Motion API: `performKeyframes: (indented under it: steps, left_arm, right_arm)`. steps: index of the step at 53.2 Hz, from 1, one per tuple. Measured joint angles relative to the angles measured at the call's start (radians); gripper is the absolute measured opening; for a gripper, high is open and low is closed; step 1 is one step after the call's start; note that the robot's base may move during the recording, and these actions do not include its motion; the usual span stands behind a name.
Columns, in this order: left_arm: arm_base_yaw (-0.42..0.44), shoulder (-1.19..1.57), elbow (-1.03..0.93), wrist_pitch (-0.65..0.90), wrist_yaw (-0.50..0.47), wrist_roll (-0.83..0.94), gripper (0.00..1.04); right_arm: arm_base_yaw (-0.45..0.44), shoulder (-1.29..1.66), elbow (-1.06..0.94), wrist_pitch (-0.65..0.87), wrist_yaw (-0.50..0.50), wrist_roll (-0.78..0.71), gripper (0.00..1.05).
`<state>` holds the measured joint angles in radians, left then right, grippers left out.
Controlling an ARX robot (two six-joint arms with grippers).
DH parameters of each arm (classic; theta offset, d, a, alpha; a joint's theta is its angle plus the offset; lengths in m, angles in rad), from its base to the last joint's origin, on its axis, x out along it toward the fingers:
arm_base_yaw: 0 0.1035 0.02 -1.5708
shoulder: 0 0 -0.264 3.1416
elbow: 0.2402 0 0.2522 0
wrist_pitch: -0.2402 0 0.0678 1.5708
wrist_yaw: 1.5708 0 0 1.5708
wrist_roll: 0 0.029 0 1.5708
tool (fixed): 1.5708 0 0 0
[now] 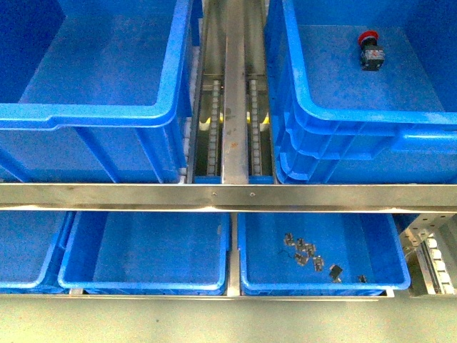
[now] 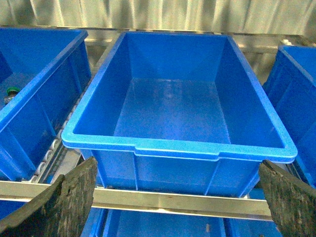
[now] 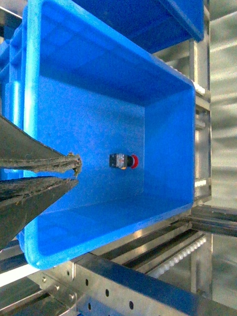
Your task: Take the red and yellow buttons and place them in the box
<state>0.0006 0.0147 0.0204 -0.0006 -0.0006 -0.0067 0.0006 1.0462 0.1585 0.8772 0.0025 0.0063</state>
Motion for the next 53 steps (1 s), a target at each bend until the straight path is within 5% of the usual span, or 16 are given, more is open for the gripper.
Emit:
performKeyframes:
  steps: [18, 53]
  left_arm:
    - [0.0, 0.0, 0.0, 0.0, 0.0, 0.0, 0.97]
    - [0.0, 0.0, 0.0, 0.0, 0.0, 0.0, 0.97]
  right_arm:
    - [0.0, -0.173, -0.117, -0.05, -0.003, -0.001, 0.03]
    - [0.0, -0.632, -0.137, -0.464, -0.002, -0.002, 0.03]
